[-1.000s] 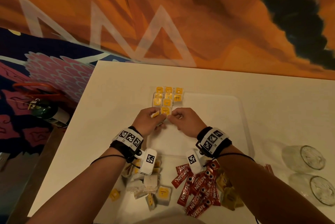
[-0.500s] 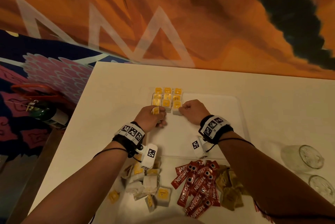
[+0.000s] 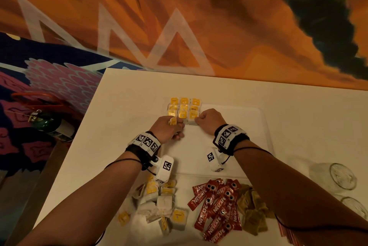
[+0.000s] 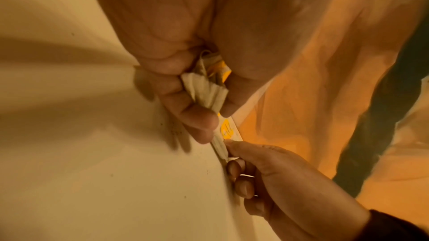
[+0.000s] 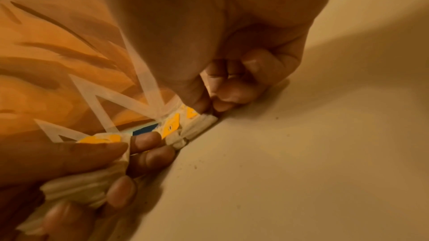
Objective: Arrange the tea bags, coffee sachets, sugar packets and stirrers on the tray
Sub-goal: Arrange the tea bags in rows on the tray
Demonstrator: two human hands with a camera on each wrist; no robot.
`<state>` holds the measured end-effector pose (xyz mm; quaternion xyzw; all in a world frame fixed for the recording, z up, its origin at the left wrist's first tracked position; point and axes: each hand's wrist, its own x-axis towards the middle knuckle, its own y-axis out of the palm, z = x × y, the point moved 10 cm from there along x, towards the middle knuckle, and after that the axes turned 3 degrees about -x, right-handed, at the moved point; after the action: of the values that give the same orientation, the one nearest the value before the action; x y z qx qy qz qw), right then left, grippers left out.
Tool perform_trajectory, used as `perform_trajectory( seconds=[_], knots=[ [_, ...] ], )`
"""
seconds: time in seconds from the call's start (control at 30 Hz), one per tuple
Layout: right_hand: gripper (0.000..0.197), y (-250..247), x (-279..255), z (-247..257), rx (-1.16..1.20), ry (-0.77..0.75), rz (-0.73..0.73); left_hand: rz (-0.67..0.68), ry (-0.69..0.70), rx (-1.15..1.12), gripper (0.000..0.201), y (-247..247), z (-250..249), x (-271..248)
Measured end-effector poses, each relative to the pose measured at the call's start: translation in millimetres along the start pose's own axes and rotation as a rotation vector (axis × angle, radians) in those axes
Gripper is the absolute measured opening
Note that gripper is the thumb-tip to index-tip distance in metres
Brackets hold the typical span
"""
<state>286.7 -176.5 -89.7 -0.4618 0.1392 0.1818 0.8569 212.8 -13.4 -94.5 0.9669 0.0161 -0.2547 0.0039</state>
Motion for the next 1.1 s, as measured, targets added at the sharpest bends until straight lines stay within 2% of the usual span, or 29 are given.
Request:
perform_trajectory(
  seconds=[0.23,0.43,0.57,0.7,0.9,1.1],
  knots=[
    [0.048,-2,-3,3,0.004,0.011,-0.013,0.004,-0.003,0.001,0.02,0,-2,2],
    [0.031,-6,-10,3,0.012,0.014,-0.02,0.029,-0.026,-0.038,0.025,-1,0,-1],
    [0.024,-14,-20,4,0.041,0.003,-0.063,0.11,-0.078,-0.131,0.031,1,6,-7],
    [0.02,-8,-32,18,0.109,-0.113,-0.007,0.179,-0.116,-0.251,0.044,1,10,-12],
    [0.014,8,-55,41,0.18,-0.285,0.094,0.363,-0.04,-0.251,0.068,9,1,-27],
    [0.017,24,-63,52,0.172,-0.357,0.145,0.359,0.003,-0.147,0.073,4,0,-30]
  ],
)
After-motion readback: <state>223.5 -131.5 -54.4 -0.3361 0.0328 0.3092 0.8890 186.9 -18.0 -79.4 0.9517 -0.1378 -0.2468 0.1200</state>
